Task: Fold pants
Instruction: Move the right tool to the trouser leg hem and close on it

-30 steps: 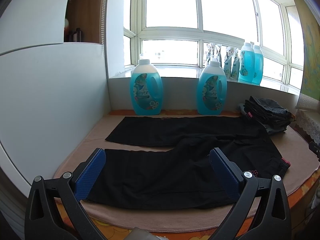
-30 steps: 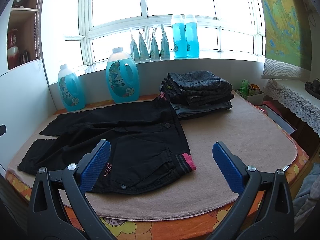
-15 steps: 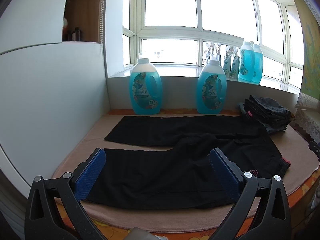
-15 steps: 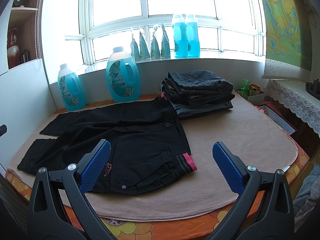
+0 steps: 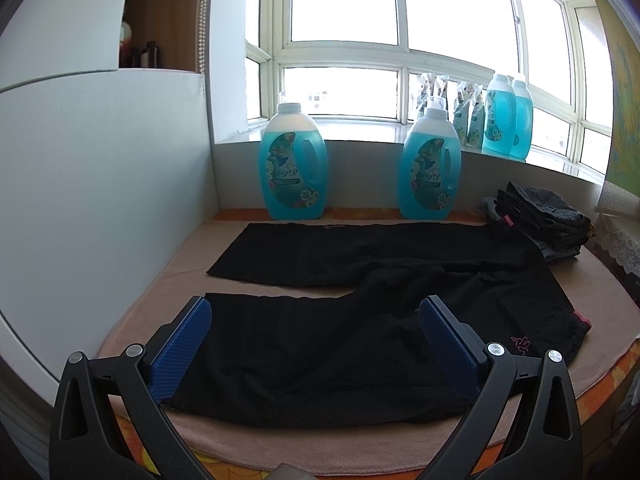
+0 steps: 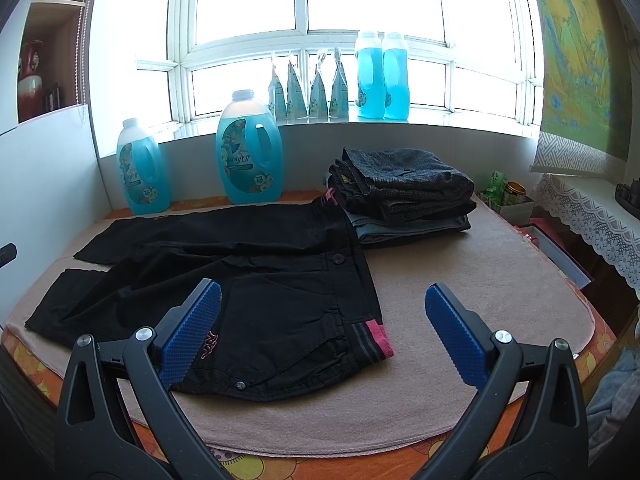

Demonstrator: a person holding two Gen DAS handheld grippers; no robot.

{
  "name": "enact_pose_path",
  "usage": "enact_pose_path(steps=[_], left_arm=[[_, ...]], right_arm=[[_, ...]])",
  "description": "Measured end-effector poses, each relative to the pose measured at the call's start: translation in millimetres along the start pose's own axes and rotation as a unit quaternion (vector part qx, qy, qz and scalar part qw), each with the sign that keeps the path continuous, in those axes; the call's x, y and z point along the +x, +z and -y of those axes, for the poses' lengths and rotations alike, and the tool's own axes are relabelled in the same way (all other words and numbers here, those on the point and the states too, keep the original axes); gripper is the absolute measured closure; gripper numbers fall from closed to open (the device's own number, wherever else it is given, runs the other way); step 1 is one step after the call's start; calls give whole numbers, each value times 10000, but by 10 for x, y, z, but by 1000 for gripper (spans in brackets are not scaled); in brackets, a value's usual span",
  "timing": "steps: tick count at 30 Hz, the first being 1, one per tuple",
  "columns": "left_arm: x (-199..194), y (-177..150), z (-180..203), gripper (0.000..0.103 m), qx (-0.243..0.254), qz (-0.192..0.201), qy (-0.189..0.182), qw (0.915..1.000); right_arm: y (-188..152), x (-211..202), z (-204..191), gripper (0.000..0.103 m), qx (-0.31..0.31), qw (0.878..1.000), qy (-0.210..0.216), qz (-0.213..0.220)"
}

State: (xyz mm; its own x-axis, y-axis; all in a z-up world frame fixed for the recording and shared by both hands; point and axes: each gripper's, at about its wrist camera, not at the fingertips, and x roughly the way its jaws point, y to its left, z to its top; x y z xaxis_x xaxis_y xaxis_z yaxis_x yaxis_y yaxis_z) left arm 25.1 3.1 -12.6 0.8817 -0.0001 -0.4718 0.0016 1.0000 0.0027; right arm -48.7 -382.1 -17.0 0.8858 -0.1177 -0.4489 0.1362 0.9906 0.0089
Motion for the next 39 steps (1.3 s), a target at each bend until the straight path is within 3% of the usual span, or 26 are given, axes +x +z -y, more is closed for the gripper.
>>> enact_pose_path(steps=[4,7,13,15,23,30,34,39], left_arm=[[146,35,-114,0,-23,-52,-134,9999],[282,77,-227,1,-37,-57,-228,9997],[639,222,-409,10,94,-282,-116,9995],[779,281,-477,18,84,-401,-155,9990],[1314,534,-683,28,-31,-722,-187,9972],[1853,761,-760,32,-31,-1065,-220,9941],[2232,822,-763,33,-42,-1386,-293,9899],[2747,793,-798,46,-220,-1917,-337,9806]], right_arm=[[174,142,-17,0,-145,9995,213,167],[369,357,-54,0,-343,9985,427,46],[715,829,-250,0,-1030,9919,738,36],[801,1017,-336,0,-1241,9891,795,-11],[1119,1758,-606,0,-1621,9766,1354,-398],[1324,2556,-1008,0,-2391,9509,1742,-913],[1357,3104,-1256,6,-2743,9344,1887,-1265],[1236,3752,-1459,16,-3072,9138,1989,-1759]])
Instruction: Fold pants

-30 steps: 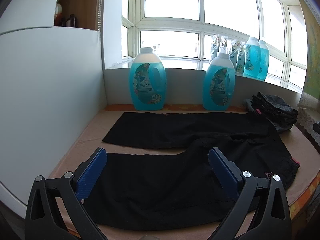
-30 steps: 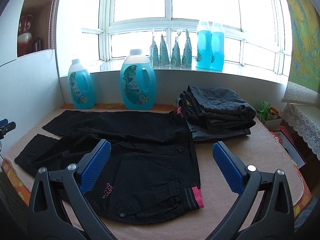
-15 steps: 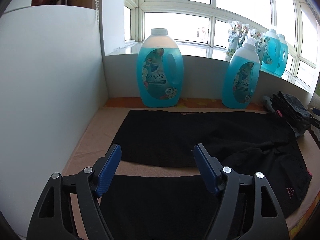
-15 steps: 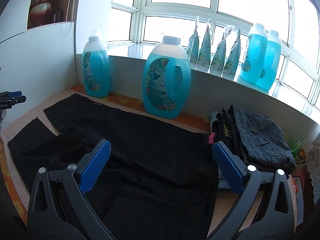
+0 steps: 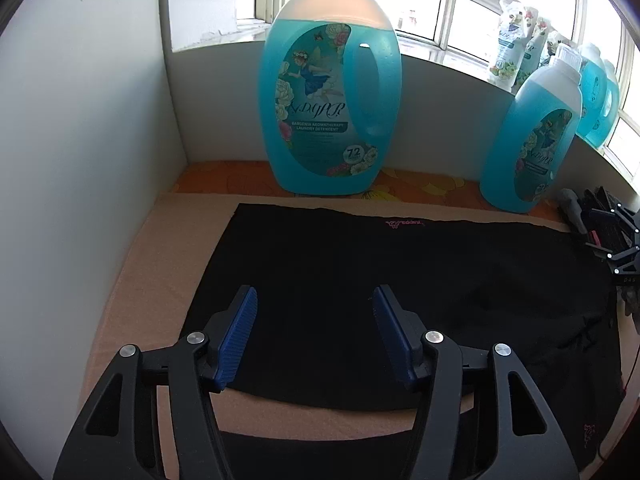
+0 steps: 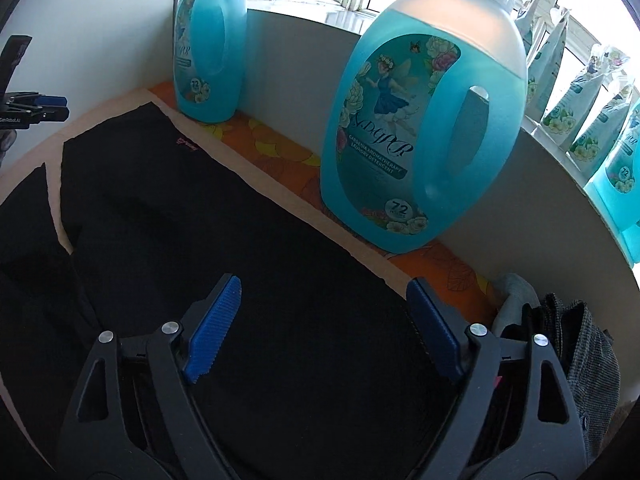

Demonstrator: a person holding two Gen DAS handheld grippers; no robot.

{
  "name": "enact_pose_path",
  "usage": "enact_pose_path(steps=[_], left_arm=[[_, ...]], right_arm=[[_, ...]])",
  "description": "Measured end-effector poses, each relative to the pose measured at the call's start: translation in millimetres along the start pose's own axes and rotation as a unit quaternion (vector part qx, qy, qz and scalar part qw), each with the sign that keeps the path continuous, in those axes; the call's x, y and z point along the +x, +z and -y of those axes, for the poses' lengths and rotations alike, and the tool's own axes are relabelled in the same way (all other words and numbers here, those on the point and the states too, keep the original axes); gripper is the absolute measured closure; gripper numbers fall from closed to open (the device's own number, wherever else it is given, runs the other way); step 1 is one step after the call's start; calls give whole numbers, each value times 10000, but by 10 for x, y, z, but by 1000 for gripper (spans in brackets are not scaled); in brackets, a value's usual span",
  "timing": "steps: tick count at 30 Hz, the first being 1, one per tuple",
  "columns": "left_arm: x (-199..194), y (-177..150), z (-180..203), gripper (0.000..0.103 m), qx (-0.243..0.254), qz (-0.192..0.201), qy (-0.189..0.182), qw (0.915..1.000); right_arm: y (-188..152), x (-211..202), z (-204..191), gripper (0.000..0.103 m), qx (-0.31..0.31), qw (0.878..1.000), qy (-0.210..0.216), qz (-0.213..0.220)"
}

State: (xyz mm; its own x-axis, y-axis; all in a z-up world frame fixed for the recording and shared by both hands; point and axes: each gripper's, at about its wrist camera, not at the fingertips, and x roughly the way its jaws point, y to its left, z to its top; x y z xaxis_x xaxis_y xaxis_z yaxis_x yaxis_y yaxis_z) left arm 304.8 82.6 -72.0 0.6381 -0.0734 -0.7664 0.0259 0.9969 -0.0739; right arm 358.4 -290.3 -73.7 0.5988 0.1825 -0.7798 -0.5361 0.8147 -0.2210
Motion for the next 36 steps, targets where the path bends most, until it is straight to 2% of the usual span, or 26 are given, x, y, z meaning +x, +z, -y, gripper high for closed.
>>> enact_pose_path(steps=[4,7,13,17,22,24,25,27,28,30,31,36], left_arm=[[335,62,-23,47,-2,-290,131,9995],[562,79,-78,51,-179,-531,126,9984],[841,38,-115,59,-242,-821,195,9961],[929,35,-127,60,-237,-856,232,9958],[983,72,-121,60,-197,-832,254,9960],[991,66,-116,60,-182,-818,261,9961],[996,67,-116,60,-187,-815,262,9962],[1009,75,-114,60,-202,-823,260,9961],[1012,79,-114,60,-213,-831,258,9960],[1009,88,-117,60,-235,-853,251,9958],[1006,96,-121,60,-249,-864,247,9956],[936,165,-192,56,-526,-814,212,9951]], right_arm=[[55,393,57,17,-44,9995,211,-219],[119,611,74,18,-57,9986,426,-297],[203,945,100,18,-148,9978,512,-384],[224,1085,134,18,-97,9972,606,-438],[208,1167,183,18,39,9946,920,-475],[179,1166,230,33,240,9896,1325,-496],[170,1152,221,40,242,9901,1298,-483],[163,1124,191,44,217,9906,1255,-498],[165,1108,176,50,227,9906,1249,-508],[176,1066,100,87,113,9916,1193,-495],[179,1043,58,95,62,9924,1123,-497],[146,782,-149,98,-276,9960,796,-306]])
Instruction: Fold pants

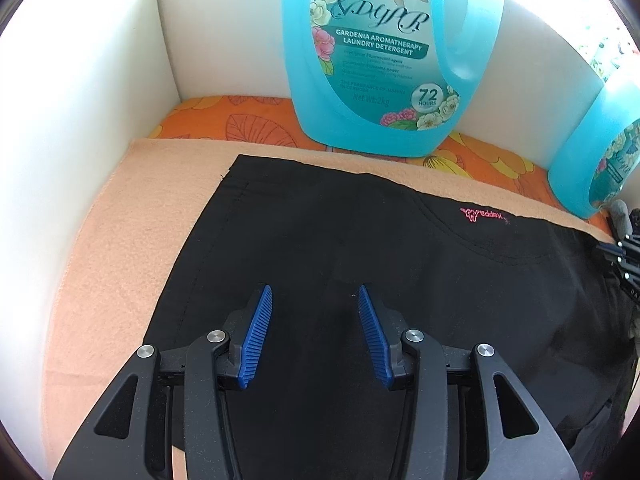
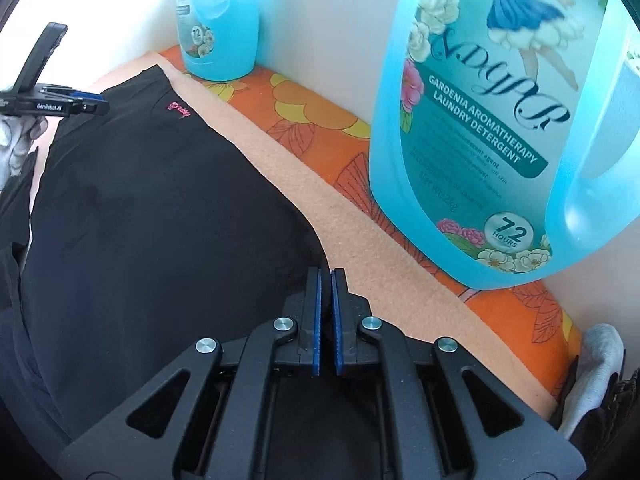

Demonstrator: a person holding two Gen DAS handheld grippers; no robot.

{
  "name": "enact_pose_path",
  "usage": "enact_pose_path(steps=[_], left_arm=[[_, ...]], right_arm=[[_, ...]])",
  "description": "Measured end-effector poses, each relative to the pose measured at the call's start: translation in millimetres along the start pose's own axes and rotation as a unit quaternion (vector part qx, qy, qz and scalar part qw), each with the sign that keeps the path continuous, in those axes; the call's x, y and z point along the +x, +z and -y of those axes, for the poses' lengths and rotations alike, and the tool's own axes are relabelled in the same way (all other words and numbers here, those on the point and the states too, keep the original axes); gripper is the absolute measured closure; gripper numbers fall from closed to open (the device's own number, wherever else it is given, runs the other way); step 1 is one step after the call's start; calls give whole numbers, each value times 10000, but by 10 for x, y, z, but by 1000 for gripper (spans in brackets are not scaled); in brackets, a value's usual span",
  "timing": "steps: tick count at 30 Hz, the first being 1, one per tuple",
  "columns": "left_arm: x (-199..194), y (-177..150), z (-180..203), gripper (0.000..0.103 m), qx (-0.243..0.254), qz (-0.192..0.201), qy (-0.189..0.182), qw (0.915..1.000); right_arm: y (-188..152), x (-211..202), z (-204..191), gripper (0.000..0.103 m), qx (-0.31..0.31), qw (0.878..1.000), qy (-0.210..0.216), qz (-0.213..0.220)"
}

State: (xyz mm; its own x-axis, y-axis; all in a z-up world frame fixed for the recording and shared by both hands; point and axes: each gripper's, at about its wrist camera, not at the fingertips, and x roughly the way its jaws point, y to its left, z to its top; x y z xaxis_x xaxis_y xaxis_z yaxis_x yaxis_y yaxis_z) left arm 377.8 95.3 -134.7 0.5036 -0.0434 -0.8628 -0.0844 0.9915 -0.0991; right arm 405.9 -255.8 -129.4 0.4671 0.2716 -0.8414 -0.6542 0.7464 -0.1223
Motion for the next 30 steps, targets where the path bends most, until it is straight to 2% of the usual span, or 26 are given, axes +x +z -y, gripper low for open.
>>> enact_pose_path(steps=[2,5,8,10,13,19,24,28,29,30], left_arm=[[-67,43,-20,54,-112,71,-79,9999],[-179,102,-11,44,-213,163,-149,9995],[-301,162,43,43,-271,239,-324,9988],[-378,204,75,41,-379,271,-554,9974],[-434,247,150,33,-580,220,-949,9936],[-318,307,352,33,-819,-155,-1245,9887],[-274,324,544,33,-821,-362,-1235,9883],[-83,325,648,33,-824,-683,-1157,9875],[-40,319,645,34,-863,-706,-1141,9872],[10,300,657,44,-909,-663,-1080,9878]], right_arm=[[-33,-155,-75,98,-69,9998,-31,167],[-102,-440,-221,98,-190,9990,-66,405],[-194,-721,-449,98,-359,9974,-79,626],[-259,-865,-643,98,-535,9960,-98,709],[-387,-1008,-894,98,-793,9941,-199,715],[-568,-1059,-1229,99,-1099,9920,-273,559],[-697,-1121,-1400,99,-1279,9898,-316,545],[-755,-1185,-1459,99,-1333,9883,-378,630],[-768,-1207,-1464,99,-1333,9881,-400,654],[-783,-1229,-1465,99,-1328,9880,-415,674]])
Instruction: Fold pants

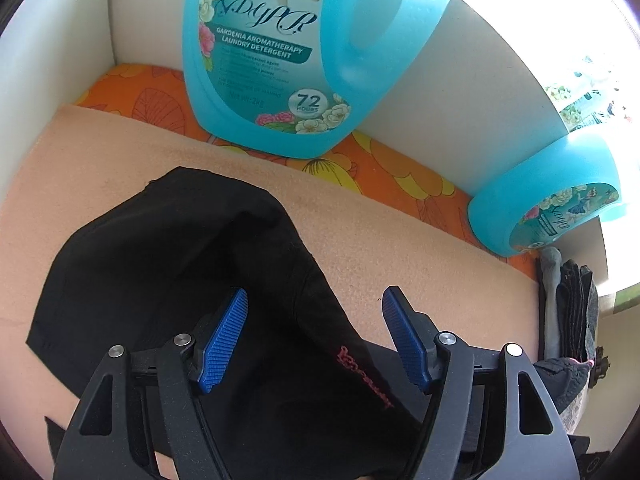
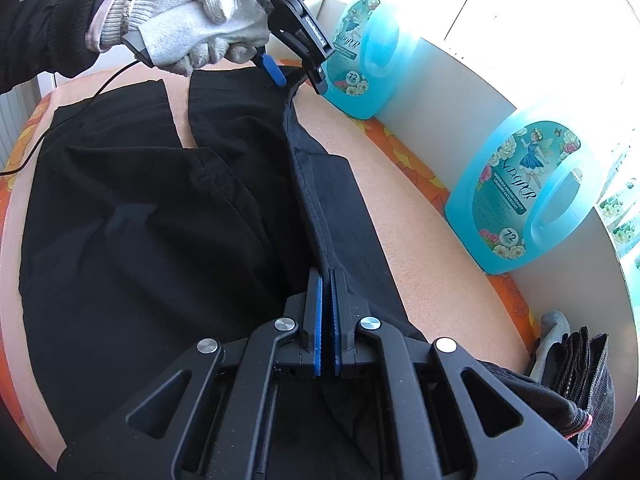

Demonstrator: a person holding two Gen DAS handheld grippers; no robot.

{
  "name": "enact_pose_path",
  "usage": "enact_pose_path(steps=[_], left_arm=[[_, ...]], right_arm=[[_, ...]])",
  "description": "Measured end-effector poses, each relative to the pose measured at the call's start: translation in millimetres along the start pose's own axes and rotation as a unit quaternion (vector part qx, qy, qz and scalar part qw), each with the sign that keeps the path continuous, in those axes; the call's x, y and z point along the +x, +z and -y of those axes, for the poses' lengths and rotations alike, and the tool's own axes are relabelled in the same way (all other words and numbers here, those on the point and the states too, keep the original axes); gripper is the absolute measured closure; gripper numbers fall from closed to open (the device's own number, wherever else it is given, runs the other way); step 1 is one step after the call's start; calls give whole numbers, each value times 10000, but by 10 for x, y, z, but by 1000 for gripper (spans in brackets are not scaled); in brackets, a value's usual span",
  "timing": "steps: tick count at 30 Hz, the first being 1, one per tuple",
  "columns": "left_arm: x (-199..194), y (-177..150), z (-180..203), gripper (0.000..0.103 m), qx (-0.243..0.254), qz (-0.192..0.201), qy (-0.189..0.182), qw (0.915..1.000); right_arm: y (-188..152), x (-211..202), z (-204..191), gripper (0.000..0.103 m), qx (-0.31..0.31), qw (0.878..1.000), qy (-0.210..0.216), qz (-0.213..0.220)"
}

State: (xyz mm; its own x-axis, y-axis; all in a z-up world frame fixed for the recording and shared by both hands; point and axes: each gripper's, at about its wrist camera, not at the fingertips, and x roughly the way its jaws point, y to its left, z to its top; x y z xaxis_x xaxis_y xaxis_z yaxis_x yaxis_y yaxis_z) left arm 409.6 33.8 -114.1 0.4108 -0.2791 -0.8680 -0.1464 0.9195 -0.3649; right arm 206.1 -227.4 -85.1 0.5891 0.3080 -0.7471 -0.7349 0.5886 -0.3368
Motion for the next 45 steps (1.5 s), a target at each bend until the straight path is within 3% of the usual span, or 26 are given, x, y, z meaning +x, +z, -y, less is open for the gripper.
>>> enact_pose_path(steps=[1,3,8,20,27,31,37,41,45], left_arm=[[25,-13,-23,53,-29,35,-1,10000],[70,-50,-97,83,-188,21,-76,9998],[-53,-179,-122,96,-35,304,-205,9993],[-1120,-548,-182,99,260,1341,-664,9884],[-1621,-1053,-363,99,373,1717,-932,9800],[-1888,-1495,-474,99,556,1947,-877,9753],[-2024,-2157,-710,99,634,2031,-831,9736],[-1904,-2554,-846,99,618,1897,-739,9771],[-1734,-2839,-1021,99,304,1695,-916,9808]], right_arm=[[-11,-28,-1,99,0,10000,-28,17],[-9,-72,-3,99,4,9999,-93,43],[21,-162,-33,99,29,9996,-279,99],[86,-652,-87,99,358,9975,-545,263],[53,-1081,-471,99,319,9981,-413,341],[-28,-1305,-774,99,318,9985,-263,352],[-293,-1349,-1162,99,478,9987,-11,180],[-469,-1255,-1338,99,520,9986,95,-86],[-640,-1129,-1474,99,499,9979,158,-383]])
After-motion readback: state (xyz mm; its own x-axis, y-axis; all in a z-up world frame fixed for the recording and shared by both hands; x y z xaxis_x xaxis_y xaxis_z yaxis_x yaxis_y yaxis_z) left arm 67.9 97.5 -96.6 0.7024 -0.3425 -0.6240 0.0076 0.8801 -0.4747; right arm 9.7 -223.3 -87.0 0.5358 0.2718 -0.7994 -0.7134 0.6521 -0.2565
